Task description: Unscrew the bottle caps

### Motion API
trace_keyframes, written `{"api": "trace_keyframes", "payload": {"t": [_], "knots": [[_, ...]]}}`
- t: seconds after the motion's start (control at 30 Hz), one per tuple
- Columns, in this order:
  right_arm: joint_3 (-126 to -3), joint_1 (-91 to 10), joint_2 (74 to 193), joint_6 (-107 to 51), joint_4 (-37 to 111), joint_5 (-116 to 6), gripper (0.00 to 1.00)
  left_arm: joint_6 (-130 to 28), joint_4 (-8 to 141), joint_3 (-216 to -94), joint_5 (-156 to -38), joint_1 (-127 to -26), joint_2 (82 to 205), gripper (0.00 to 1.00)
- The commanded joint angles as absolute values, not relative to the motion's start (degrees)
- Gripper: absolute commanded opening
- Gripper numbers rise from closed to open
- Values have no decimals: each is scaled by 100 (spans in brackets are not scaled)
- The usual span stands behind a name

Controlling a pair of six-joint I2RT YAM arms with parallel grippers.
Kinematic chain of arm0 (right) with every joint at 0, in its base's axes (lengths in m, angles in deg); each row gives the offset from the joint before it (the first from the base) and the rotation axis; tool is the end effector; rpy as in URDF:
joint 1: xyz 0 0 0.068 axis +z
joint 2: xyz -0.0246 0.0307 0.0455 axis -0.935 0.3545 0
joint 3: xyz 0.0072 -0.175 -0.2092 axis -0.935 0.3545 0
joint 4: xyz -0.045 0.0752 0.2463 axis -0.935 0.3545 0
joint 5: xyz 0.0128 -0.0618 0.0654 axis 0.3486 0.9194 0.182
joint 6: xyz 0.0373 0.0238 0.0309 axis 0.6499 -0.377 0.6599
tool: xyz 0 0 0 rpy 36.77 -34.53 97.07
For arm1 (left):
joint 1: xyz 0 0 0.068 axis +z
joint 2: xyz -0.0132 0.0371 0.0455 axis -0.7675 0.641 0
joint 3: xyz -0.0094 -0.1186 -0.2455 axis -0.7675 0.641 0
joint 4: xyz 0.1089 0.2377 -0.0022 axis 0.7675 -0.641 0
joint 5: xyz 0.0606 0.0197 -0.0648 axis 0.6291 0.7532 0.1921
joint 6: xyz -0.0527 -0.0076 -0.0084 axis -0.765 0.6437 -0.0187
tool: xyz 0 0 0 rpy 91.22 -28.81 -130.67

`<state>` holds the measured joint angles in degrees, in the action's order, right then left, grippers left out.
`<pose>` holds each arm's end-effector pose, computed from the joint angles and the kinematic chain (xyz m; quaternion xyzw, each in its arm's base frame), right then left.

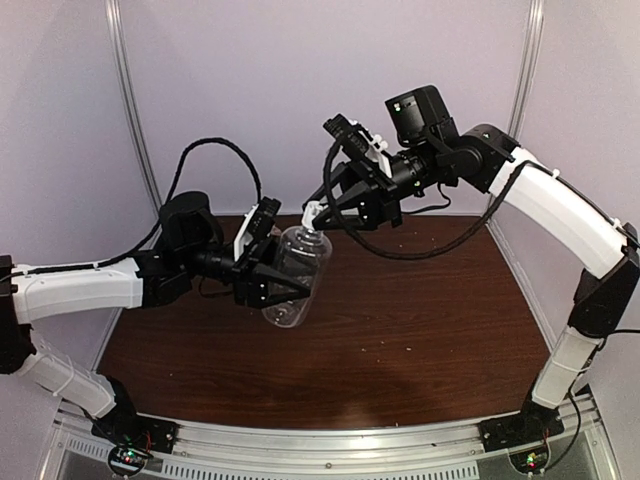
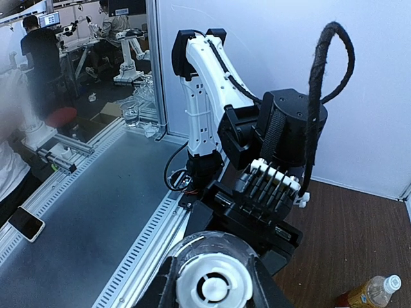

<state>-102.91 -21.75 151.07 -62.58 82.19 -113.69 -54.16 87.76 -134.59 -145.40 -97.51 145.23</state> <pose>0.2168 0.2846 0.4541 -0.6587 0.4100 0.5358 0.3331 0.1819 -0.2414 0.3188 0.4959 0.5126 -0.6059 0.3523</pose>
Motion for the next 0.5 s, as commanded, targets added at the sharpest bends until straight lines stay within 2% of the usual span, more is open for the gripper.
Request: {"api": "trace_keyframes", "payload": {"t": [0.0, 0.47], "knots": [[-10438, -2311, 15070, -6508, 8616, -11710, 3, -5521, 9552, -13542, -14972, -9720, 14516, 25], [-10207, -2434, 14674, -6376, 8353, -12009, 3, -5570, 9556, -13564, -15022, -9724, 14569, 25]]}}
